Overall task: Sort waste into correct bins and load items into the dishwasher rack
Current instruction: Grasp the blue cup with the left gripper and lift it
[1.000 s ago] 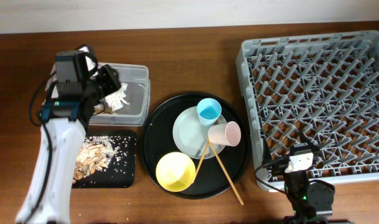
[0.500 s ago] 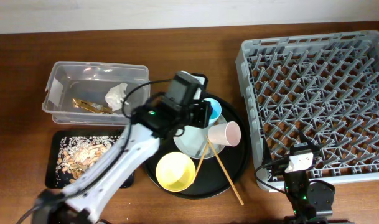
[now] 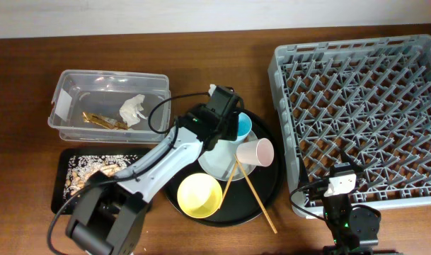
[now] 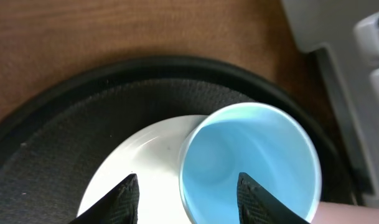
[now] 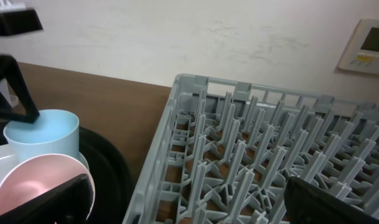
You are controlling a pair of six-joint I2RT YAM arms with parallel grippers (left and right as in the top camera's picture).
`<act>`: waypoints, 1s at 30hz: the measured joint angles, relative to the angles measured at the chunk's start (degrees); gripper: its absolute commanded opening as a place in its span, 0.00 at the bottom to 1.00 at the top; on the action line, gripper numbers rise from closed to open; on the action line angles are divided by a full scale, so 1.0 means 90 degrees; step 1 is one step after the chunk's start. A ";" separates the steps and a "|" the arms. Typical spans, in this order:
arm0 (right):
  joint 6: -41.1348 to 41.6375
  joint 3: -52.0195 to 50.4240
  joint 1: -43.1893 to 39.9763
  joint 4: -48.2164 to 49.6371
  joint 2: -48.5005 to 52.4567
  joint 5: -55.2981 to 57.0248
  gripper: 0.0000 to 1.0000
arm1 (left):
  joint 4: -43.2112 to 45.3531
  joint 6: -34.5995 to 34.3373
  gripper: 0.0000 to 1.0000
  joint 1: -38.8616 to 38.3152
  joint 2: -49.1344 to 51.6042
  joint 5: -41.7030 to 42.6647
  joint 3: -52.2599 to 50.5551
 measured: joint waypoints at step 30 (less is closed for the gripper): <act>0.0000 0.0000 0.0000 0.0092 0.0000 0.0002 0.99 | -0.0464 -0.0313 0.00 0.2052 -0.2429 0.3723 0.0627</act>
